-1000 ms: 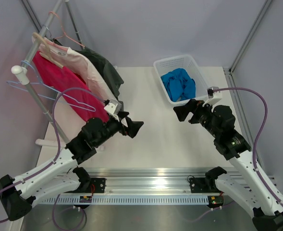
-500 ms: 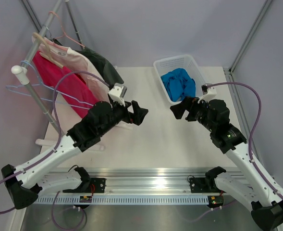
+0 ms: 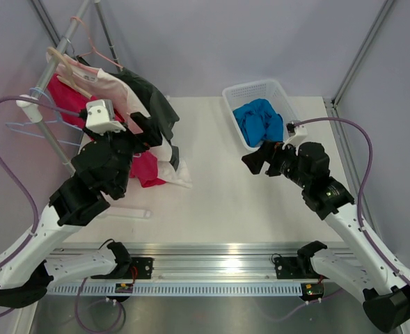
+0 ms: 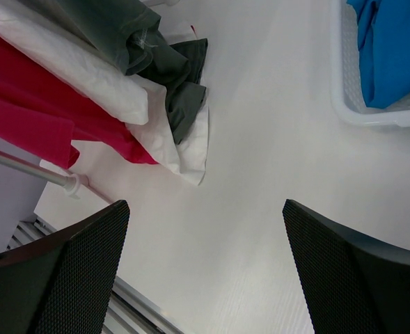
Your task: Remove the t-shirt from the hanger
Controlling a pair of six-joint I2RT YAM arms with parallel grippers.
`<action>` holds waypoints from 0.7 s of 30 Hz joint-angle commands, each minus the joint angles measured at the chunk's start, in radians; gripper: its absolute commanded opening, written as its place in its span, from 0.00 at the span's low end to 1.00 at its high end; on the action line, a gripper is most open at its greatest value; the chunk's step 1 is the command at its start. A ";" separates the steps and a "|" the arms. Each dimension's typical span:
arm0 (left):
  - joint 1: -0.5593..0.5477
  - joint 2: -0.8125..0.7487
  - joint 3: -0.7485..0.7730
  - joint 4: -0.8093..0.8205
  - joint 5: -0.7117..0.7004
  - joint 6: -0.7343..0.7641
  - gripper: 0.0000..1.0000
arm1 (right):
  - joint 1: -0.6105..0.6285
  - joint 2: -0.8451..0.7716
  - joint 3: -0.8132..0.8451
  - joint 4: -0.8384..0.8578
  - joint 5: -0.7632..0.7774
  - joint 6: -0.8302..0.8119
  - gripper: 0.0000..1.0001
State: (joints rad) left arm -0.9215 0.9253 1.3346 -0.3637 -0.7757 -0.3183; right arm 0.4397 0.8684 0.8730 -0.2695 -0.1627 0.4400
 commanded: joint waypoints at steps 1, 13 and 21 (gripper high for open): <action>0.000 0.000 0.026 0.029 -0.387 0.103 0.96 | 0.005 0.023 0.017 0.026 -0.050 -0.018 1.00; 0.215 0.114 -0.012 0.218 -0.518 0.285 0.99 | 0.005 0.032 0.043 -0.036 -0.014 -0.017 0.99; 0.335 0.198 0.011 0.186 -0.433 0.232 0.86 | 0.007 0.023 0.060 -0.068 -0.012 -0.018 0.99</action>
State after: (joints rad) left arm -0.6163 1.1206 1.3003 -0.1986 -1.2144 -0.0566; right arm 0.4397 0.9043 0.8848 -0.3283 -0.1818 0.4400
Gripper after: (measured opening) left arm 0.900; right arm 0.993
